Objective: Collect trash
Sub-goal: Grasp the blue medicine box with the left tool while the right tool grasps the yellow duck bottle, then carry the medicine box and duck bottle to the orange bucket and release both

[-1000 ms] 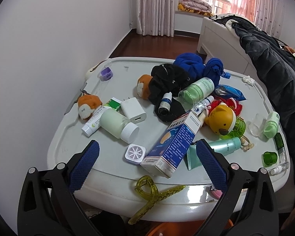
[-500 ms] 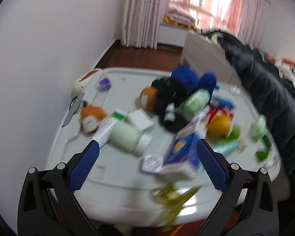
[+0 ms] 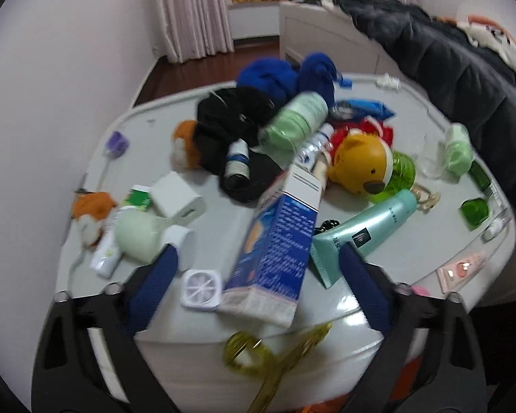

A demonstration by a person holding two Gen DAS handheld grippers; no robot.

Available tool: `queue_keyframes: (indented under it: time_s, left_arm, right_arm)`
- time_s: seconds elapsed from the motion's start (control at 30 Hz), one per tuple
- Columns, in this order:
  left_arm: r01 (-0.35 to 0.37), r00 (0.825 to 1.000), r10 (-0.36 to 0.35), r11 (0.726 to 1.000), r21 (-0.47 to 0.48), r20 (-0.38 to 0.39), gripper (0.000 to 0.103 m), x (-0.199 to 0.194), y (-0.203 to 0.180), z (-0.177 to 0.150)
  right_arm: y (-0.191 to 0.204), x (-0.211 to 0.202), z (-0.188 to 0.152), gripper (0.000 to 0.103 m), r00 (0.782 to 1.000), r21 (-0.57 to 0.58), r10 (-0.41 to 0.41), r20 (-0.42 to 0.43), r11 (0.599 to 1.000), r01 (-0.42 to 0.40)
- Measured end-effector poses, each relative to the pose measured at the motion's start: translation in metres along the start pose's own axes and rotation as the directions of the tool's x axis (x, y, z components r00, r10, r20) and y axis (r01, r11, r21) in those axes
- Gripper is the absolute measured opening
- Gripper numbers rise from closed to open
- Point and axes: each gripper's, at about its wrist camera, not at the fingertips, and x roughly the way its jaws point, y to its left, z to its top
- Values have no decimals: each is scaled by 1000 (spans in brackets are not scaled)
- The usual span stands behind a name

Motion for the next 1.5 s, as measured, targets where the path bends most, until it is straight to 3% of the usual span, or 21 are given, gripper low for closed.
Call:
queue_keyframes:
  time_s: [0.03, 0.1, 0.23, 0.4, 0.5, 0.7, 0.87, 1.13, 1.2, 1.27, 1.43, 1.5]
  left_arm:
    - [14, 1000, -13, 1000, 5, -29, 70, 9, -2, 1]
    - [22, 998, -23, 1000, -7, -61, 47, 22, -1, 0]
    - [23, 998, -29, 995, -98, -58, 33, 28, 12, -1]
    - [21, 999, -25, 990, -139, -26, 32, 6, 20, 4]
    - [30, 999, -28, 993, -117, 19, 32, -17, 15, 11]
    - [101, 991, -92, 990, -94, 101, 32, -50, 6, 11]
    - [127, 986, -116, 987, -95, 117, 33, -50, 7, 10]
    - [176, 981, -164, 977, -123, 101, 33, -43, 18, 2]
    - [176, 982, -165, 977, -123, 94, 33, -41, 21, 1]
    - [183, 981, -172, 972, -144, 88, 33, -39, 26, -1]
    - [198, 979, -186, 964, -176, 87, 33, -40, 35, -5]
    - [201, 978, -187, 964, -175, 93, 33, -41, 35, -6]
  right_arm:
    - [-2, 0, 0, 99, 1000, 4, 0, 2, 1000, 0]
    - [-7, 1, 0, 99, 1000, 8, -11, 1, 1000, 11]
    - [-17, 7, -4, 99, 998, 8, -50, -24, 999, 50]
    - [-19, 23, -11, 99, 999, -4, -1, -53, 1000, 1]
    - [8, 49, -10, 99, 988, -78, 68, -138, 994, -79]
    - [85, 107, -16, 99, 941, -243, 183, -285, 936, -255]
    - [111, 153, -35, 99, 889, -208, 223, -400, 923, -325]
    - [133, 186, -47, 99, 883, -248, 150, -446, 927, -283]
    - [137, 192, -47, 92, 871, -243, 162, -463, 922, -301]
    - [140, 196, -48, 78, 879, -261, 140, -456, 923, -283]
    - [137, 190, -40, 62, 893, -255, 156, -423, 925, -282]
    - [135, 185, -37, 60, 889, -228, 183, -421, 927, -298]
